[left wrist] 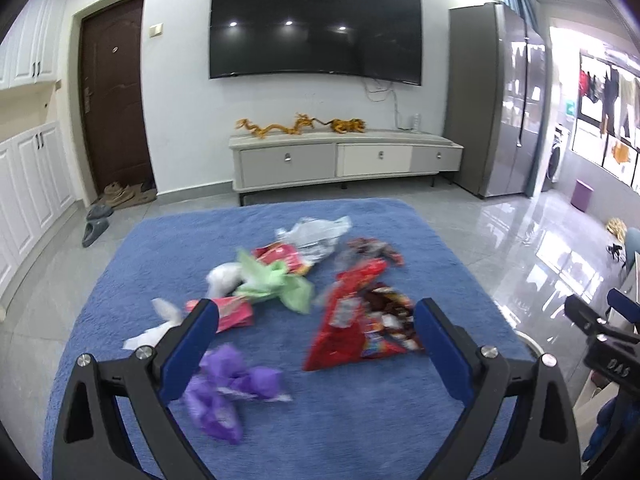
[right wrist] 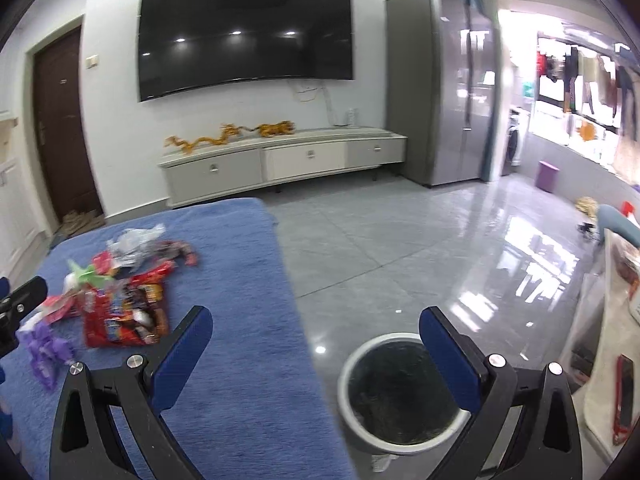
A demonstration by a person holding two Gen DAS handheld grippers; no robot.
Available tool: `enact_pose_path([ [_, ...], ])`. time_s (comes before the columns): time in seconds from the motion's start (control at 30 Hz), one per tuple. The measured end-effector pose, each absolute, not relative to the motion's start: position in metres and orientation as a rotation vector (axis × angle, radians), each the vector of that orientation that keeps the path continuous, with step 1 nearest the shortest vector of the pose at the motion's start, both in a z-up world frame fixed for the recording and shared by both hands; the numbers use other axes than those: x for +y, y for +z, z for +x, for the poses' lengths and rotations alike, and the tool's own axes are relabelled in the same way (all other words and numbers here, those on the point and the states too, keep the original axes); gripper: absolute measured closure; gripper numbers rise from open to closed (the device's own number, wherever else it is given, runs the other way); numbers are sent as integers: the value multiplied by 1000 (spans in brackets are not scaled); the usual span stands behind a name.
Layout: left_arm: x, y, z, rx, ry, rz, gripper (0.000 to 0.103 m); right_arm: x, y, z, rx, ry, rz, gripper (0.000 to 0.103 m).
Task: Collect trash
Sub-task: 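Move both tools over the trash on the blue rug, then grasp the purple bag with the left tool while the right tool grasps the red snack bag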
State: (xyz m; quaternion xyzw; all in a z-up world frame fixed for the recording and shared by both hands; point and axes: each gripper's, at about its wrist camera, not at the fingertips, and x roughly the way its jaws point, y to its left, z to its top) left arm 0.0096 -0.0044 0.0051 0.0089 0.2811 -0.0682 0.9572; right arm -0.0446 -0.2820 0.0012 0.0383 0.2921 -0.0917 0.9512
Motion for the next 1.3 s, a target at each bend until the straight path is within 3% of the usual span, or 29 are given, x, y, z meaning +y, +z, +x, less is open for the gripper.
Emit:
enact_pose_path([
  [0.23,58,-19,5,648,-159,-20,7,-252,-5,-27,635,-47,70,0],
  [0.37,80,-27,11,710,-256,-81,27,-232,-12,-11,672,41,55,5],
  [0.53,82,-28,24,732,-348,-105,39,-207,-21,1,708,139,28,10],
  [0.67,75,-33,41,761,-396,-82,55,-190,-26,13,729,194,-6,13],
  [0.97,66,-60,55,848,-398,-59,60,-165,-33,31,757,320,-22,23],
  [1.1,64,-67,50,865,-413,-46,72,-150,-37,46,775,418,3,28],
  [1.3,60,-66,39,847,-433,-27,81,-127,-46,66,805,499,-12,30],
])
